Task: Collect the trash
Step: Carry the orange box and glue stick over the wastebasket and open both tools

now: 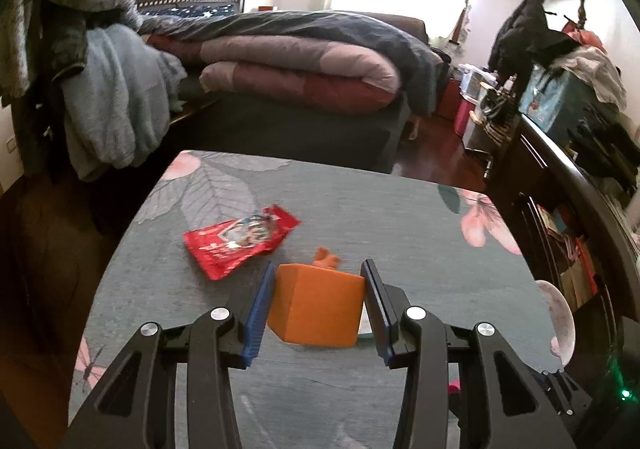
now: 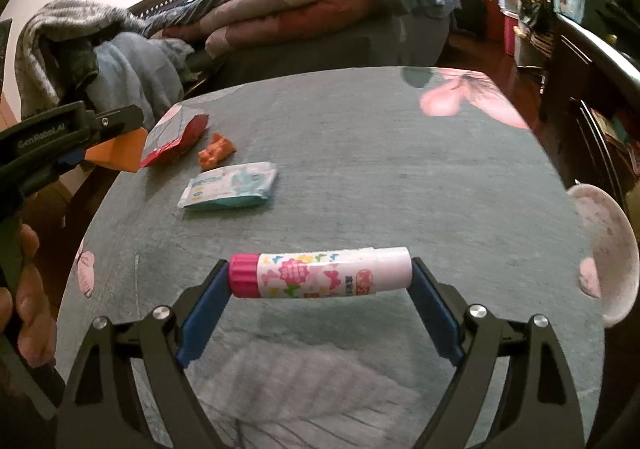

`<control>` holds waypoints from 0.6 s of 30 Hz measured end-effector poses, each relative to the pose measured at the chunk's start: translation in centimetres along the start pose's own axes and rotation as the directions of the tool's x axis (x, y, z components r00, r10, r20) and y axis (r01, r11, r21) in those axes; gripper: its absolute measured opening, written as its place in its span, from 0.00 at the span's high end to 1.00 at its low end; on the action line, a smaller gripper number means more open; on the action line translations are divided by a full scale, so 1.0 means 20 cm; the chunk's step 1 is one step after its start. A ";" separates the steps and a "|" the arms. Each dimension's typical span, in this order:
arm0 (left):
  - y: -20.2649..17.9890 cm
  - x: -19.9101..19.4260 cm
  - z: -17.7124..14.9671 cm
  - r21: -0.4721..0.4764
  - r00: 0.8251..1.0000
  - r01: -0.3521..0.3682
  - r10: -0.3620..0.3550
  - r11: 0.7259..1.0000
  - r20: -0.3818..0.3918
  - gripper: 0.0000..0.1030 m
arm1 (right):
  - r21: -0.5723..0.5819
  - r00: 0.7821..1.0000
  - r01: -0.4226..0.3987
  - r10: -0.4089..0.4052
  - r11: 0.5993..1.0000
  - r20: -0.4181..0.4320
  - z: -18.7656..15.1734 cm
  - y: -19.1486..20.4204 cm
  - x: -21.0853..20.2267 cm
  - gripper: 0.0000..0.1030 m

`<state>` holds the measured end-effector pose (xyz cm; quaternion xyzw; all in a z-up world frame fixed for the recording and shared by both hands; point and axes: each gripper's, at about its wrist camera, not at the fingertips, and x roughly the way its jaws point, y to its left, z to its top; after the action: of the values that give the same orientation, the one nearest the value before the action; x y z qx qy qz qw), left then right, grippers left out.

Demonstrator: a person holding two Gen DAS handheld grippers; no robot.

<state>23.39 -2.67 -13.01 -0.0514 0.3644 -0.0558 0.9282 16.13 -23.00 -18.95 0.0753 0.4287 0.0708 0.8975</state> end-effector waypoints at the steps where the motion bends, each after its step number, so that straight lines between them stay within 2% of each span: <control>1: -0.03 0.00 0.00 0.007 1.000 0.006 -0.006 1.000 0.002 0.57 | 0.010 1.000 0.002 -0.002 1.000 0.005 0.00 -0.03 -0.02 0.15; 18: -0.67 0.03 -0.03 0.174 0.990 0.139 -0.136 0.975 -0.028 0.57 | 0.190 0.993 0.077 -0.091 0.979 0.068 -0.12 -0.57 -0.26 0.15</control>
<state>22.57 -16.05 -12.06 0.0061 0.3608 -0.1522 0.9201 11.75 -34.93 -18.69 0.1435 0.4017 -0.0107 0.9044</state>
